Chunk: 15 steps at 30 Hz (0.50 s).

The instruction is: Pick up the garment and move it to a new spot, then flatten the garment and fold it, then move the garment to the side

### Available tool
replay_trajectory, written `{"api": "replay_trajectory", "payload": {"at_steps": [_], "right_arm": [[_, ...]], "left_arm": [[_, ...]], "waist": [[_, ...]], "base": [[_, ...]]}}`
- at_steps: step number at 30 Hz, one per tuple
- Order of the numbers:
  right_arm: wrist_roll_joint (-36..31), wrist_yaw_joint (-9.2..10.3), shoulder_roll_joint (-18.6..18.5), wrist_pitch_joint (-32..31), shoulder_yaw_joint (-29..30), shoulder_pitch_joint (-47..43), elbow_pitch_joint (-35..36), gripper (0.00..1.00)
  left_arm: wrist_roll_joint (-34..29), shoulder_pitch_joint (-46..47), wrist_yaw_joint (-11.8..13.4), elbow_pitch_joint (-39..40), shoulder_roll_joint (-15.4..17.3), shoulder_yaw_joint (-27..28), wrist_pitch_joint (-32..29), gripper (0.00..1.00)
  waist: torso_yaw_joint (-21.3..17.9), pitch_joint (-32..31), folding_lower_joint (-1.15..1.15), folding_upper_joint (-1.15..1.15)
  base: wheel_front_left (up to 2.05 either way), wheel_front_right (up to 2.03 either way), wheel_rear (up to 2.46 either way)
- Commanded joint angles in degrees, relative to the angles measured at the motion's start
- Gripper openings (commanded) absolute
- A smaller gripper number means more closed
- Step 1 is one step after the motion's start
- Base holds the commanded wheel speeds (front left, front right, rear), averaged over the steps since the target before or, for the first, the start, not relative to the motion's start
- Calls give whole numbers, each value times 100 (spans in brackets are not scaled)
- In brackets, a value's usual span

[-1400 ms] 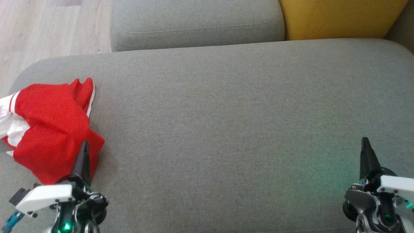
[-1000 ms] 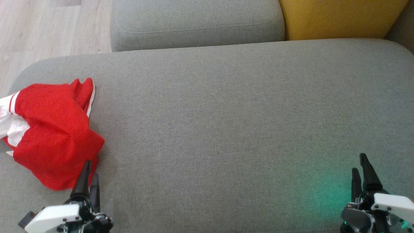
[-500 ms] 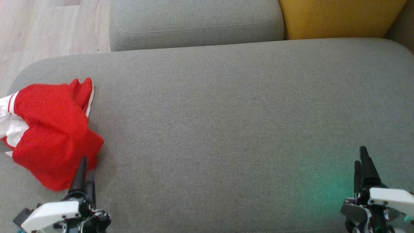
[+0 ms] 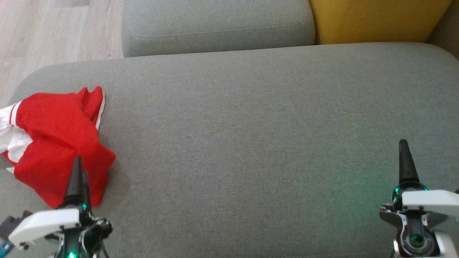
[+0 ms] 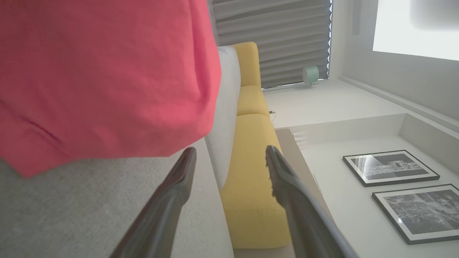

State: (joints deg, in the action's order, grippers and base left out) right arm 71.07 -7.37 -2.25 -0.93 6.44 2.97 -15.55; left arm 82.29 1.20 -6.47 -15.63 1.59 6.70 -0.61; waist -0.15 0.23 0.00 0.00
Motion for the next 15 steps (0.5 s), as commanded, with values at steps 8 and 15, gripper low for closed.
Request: {"api": "replay_trajectory", "payload": {"at_steps": [8,15], "right_arm": [[-1105,-4,-34,182,-155,456,494,100],[-1955,-5,-41,300,-290,539,650,100]], "left_arm": [[-784,460,175,721,74,146,162,100],[-1562,509,380,1175,79,-48,279,100]], "waist": [[-25,8,0,0],[-38,13,0,0]], "base": [[0,0,0],[0,0,0]]}}
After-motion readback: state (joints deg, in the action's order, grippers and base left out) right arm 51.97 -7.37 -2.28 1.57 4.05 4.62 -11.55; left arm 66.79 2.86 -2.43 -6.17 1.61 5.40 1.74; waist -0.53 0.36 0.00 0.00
